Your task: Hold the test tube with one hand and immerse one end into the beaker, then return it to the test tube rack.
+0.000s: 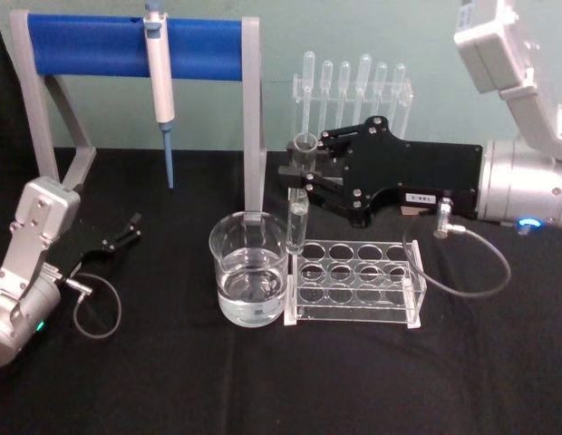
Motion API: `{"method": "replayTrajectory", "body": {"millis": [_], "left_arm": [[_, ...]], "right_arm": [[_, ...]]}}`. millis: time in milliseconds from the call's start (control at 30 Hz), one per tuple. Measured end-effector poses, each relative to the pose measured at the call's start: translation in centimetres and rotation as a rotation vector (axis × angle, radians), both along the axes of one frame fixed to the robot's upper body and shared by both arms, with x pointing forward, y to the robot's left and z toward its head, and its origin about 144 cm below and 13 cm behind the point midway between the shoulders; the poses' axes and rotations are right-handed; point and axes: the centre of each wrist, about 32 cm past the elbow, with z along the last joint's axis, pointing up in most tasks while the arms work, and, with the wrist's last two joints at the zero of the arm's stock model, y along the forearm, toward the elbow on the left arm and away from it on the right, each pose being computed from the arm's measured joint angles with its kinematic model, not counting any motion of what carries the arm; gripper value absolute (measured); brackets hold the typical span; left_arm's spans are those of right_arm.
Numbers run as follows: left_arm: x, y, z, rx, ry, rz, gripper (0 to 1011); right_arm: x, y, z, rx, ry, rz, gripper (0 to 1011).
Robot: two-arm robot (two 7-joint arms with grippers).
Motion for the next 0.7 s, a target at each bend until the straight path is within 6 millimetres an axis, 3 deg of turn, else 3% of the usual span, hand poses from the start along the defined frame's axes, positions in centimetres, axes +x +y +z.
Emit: {"method": "replayTrajectory", "body": {"millis": [333,700], "left_arm": [[0.0,0.0,0.0,0.000,0.000,0.000,1000],[0.0,0.0,0.0,0.000,0.000,0.000,1000]], "right_arm": [[-1.3,-2.2,-2.6,0.031,0.064,-0.130,238],[-1.5,-2.8,-4.7,0.034,0.088,-0.209,238]]}}
